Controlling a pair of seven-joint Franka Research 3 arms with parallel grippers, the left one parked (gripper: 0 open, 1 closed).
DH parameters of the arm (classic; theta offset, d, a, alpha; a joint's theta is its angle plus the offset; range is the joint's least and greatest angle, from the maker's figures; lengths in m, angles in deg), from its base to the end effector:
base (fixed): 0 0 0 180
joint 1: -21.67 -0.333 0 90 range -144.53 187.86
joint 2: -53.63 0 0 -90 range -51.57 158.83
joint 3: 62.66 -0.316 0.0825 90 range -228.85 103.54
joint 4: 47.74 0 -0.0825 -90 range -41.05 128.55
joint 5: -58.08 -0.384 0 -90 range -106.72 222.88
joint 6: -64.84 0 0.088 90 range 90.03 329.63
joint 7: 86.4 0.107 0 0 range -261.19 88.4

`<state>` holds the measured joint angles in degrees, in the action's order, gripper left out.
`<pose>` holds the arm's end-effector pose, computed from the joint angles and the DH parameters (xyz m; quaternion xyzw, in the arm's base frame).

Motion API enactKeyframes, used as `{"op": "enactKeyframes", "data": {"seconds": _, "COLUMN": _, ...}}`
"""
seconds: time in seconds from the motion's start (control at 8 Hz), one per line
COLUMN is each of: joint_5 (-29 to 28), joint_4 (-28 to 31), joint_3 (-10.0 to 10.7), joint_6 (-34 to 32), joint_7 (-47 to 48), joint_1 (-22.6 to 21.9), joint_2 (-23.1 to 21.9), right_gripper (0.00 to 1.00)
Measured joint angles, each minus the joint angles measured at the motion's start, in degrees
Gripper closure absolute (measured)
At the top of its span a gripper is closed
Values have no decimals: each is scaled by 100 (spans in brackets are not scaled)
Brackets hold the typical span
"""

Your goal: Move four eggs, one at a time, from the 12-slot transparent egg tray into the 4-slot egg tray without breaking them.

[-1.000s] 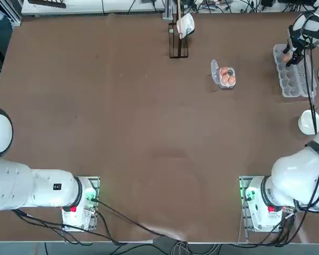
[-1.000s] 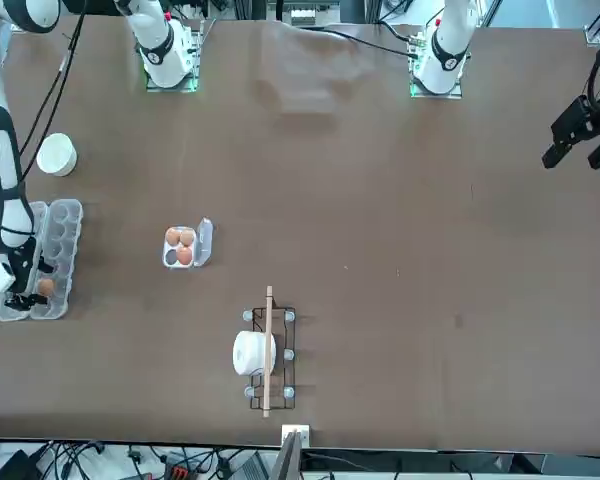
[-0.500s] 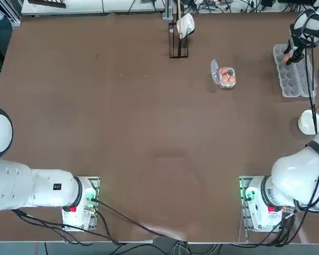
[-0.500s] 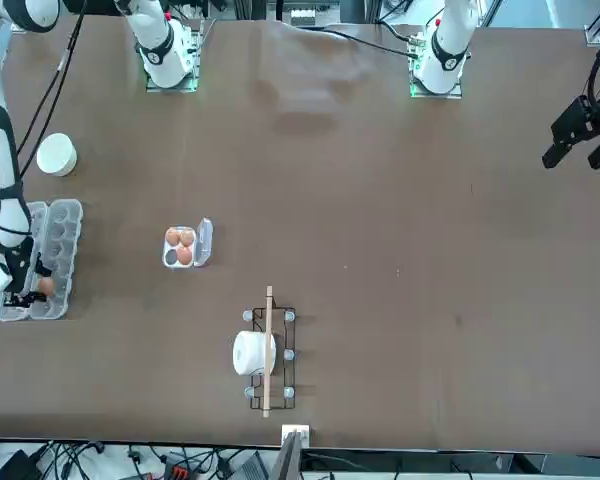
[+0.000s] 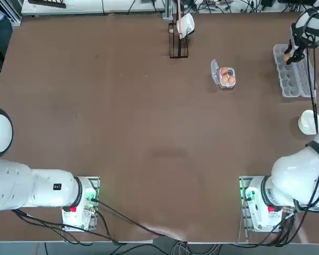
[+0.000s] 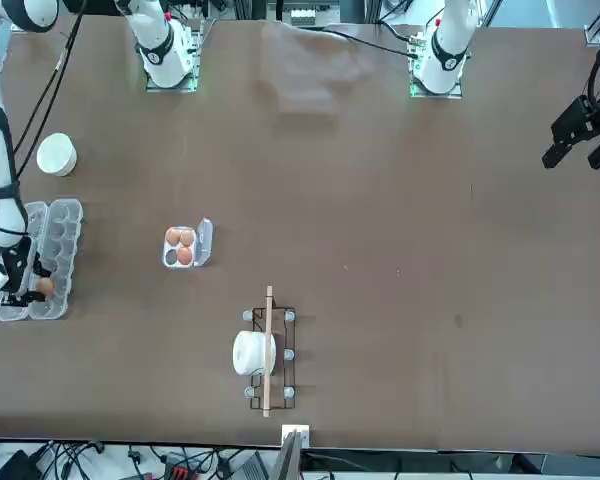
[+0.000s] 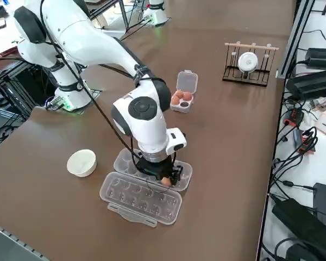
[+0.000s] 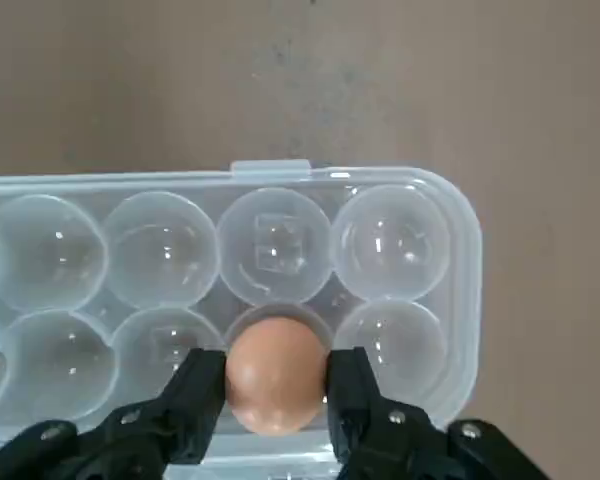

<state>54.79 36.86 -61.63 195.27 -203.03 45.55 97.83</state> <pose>0.6559 -0.3005 0.2213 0.7074 0.7065 0.0197 0.0083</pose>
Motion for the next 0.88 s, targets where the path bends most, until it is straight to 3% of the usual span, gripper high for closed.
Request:
{"op": "enactKeyframes", "data": {"seconds": 0.25, "joint_5": -36, "joint_4": -149, "joint_3": -30, "joint_6": -477, "joint_7": 85, "joint_1": -3, "joint_2": -258, "right_gripper": 42}}
{"op": "enactKeyframes", "data": {"seconds": 0.5, "joint_5": -36, "joint_4": -220, "joint_3": -86, "joint_6": -1211, "joint_7": 516, "joint_1": -106, "joint_2": -790, "right_gripper": 42}}
{"op": "enactKeyframes", "data": {"seconds": 0.88, "joint_5": -32, "joint_4": 87, "joint_3": -103, "joint_6": -1955, "joint_7": 2008, "joint_1": -561, "joint_2": -1432, "right_gripper": 42}}
